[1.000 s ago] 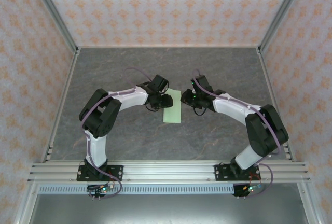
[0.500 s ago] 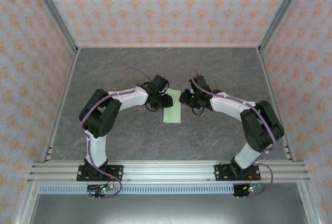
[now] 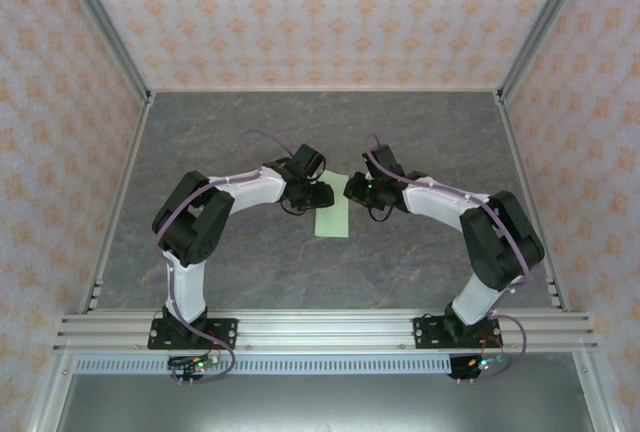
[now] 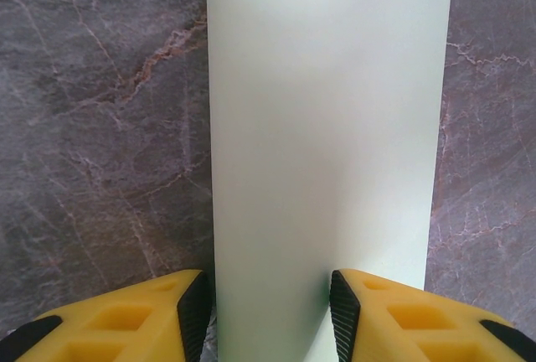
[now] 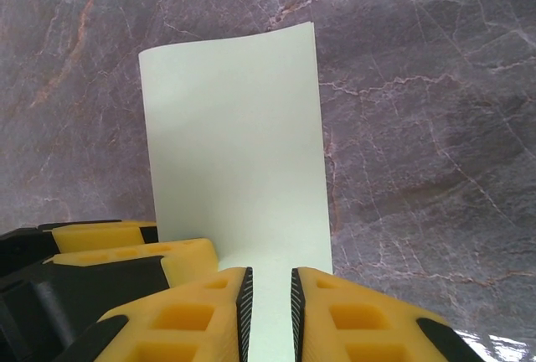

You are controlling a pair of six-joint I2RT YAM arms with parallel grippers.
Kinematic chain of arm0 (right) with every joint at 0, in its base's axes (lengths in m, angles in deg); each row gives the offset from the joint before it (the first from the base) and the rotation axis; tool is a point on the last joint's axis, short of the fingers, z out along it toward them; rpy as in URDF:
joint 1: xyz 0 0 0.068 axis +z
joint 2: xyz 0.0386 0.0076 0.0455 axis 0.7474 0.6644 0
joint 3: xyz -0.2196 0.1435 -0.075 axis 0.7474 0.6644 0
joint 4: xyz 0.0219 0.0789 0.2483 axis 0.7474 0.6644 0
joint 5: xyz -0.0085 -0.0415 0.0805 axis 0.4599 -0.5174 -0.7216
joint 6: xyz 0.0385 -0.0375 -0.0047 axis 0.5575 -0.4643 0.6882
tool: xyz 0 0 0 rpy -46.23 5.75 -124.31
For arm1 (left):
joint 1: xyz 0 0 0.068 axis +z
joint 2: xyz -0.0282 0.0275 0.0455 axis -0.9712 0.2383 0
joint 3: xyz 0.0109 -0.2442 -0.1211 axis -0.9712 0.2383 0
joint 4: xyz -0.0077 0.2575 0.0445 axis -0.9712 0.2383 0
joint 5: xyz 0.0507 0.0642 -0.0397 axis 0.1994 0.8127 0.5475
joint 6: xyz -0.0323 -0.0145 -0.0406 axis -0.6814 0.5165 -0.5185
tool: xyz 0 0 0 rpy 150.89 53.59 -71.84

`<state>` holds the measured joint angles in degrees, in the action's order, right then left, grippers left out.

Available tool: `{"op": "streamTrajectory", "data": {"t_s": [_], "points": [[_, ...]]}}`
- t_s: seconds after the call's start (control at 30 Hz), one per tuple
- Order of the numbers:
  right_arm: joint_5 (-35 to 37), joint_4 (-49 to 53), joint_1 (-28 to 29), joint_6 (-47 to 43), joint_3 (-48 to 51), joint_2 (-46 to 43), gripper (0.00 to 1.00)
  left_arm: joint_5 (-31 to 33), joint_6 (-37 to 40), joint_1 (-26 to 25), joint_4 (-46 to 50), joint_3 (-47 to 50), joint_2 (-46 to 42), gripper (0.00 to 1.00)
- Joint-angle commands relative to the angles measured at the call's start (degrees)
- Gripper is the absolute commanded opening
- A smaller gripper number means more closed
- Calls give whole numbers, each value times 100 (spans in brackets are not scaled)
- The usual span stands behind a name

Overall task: Fold a paper plane with a square sheet of paper (fold left side to right side)
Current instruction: Hold the square sheet of paper at the center of the table.

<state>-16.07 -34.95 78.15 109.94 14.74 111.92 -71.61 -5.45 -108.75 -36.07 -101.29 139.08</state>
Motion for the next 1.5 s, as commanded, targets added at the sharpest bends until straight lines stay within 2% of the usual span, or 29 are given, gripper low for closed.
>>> {"op": "streamTrajectory", "data": {"t_s": [0.0,0.2,0.4,0.93,1.1,1.33,1.47], "points": [[87,-10,37,-5,-191,-15,24,170,108,-16,253,98,25,47],[-54,-65,70,12,-258,188,23,184,110,-17,261,103,27,47],[-250,-162,134,75,-495,656,12,196,110,-16,276,101,24,47],[88,363,169,-20,-419,1240,10,204,76,-26,243,99,-72,47],[163,450,177,-46,-333,1354,10,265,48,-25,233,120,-527,48],[189,467,204,-69,-366,1514,10,527,48,1,494,78,-1377,56],[197,471,230,-83,-393,1541,10,302,9,-1,399,126,-1642,56]]}}
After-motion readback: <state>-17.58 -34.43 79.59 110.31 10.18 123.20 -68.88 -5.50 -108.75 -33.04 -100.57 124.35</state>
